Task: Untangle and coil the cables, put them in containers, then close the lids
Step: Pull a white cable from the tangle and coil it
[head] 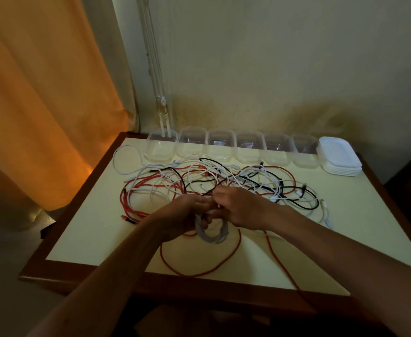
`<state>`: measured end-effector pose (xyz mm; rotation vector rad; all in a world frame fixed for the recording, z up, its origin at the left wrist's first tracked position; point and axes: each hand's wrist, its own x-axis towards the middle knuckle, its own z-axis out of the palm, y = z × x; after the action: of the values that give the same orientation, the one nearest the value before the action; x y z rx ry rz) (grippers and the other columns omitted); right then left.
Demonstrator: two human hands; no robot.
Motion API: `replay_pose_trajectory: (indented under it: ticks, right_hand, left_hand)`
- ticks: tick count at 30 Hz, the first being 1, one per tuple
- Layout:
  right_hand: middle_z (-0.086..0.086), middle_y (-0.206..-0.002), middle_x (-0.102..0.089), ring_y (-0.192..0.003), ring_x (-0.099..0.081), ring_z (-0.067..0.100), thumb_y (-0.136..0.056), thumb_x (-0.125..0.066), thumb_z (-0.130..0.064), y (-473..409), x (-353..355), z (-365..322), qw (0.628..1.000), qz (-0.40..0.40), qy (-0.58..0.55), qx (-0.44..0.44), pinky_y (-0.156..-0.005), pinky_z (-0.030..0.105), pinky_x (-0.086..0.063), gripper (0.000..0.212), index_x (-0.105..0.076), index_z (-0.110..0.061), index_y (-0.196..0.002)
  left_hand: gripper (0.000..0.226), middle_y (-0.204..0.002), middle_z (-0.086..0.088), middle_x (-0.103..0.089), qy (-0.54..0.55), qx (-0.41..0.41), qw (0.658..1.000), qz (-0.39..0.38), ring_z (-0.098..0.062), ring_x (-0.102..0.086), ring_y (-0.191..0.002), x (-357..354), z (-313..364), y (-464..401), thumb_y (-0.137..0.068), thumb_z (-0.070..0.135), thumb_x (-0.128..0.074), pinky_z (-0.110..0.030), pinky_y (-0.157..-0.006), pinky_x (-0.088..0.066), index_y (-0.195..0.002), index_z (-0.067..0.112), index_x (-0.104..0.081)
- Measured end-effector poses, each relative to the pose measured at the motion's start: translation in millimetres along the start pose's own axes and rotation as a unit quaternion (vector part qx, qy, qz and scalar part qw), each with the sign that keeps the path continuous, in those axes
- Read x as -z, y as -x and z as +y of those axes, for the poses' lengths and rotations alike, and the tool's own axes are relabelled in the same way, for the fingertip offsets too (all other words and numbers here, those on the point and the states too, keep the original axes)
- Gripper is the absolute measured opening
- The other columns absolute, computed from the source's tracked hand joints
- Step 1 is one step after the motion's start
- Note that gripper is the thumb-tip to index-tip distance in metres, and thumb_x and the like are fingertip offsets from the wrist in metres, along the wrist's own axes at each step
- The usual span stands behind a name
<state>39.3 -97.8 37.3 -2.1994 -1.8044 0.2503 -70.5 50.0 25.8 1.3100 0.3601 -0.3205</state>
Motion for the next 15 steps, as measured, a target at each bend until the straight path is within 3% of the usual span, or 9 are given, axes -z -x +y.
replay_pose_trajectory:
  ticks: [2,6,10,15]
  right_hand:
    - [0.011,-0.098,-0.054,-0.083,-0.048,0.019,-0.099,-0.057,-0.025,2,4,-4,1.0,-0.007,-0.001,-0.03,-0.072,0.027,-0.033,0.024,-0.058,-0.001,-0.1]
    - [0.013,-0.097,-0.059,-0.086,-0.054,0.026,-0.097,-0.057,-0.016,7,12,-6,0.998,-0.03,0.012,-0.046,-0.077,0.041,-0.044,0.015,-0.059,-0.001,-0.098]
    - [0.01,-0.086,-0.062,-0.077,-0.053,0.024,-0.09,-0.06,-0.008,17,18,-3,0.997,-0.039,0.025,-0.068,-0.066,0.039,-0.043,0.004,-0.056,-0.008,-0.089]
    - [0.001,-0.073,-0.057,-0.067,-0.05,0.019,-0.087,-0.062,-0.004,21,20,-4,0.997,-0.026,0.021,-0.075,-0.058,0.031,-0.034,0.01,-0.057,-0.011,-0.083]
  left_hand:
    - [0.023,-0.067,-0.003,-0.052,0.045,-0.006,0.999,0.002,-0.009,-0.045,-0.053,-6,-1,-1,-0.1,0.009,-0.041,-0.021,-0.051,-0.04,-0.084,0.006,-0.058]
    - [0.024,-0.066,-0.001,-0.046,0.052,0.01,0.998,0.04,-0.007,-0.029,-0.048,-18,-4,-6,-0.1,0.017,-0.046,-0.02,-0.046,-0.024,-0.082,0.008,-0.059]
    - [0.013,-0.073,-0.008,-0.055,0.014,0.004,0.994,0.108,-0.006,-0.041,-0.048,-23,-7,-4,-0.094,0.008,-0.059,-0.018,-0.046,-0.033,-0.09,-0.004,-0.064]
    - [0.024,-0.077,-0.011,-0.064,-0.064,0.014,0.987,0.147,-0.005,-0.044,-0.048,-26,-9,-4,-0.092,0.014,-0.064,-0.018,-0.045,-0.039,-0.098,-0.009,-0.069]
